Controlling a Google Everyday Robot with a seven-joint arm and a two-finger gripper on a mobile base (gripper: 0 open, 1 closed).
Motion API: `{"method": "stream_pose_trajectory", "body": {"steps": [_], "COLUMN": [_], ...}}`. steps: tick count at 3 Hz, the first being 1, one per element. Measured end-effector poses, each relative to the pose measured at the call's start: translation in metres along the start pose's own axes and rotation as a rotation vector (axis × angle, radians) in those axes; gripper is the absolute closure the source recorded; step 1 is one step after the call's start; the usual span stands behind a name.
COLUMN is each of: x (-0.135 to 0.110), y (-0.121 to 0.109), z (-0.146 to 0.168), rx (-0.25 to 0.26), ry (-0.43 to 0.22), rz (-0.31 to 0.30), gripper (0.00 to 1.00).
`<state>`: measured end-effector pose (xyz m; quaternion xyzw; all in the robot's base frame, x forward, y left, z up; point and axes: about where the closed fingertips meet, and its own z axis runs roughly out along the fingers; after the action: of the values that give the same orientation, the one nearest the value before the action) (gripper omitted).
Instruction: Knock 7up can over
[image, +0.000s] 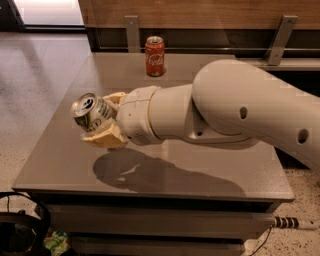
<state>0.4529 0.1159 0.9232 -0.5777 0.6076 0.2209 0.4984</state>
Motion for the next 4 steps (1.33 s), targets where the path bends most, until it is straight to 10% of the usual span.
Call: {"method": "stream_pose_trajectory", "body": {"steps": [4], "x": [0.029], "y": [0.008], "z": [0.018], "rx": [-0.091], "ry": [0.388], "rz": [-0.013], "gripper": [1.0]}}
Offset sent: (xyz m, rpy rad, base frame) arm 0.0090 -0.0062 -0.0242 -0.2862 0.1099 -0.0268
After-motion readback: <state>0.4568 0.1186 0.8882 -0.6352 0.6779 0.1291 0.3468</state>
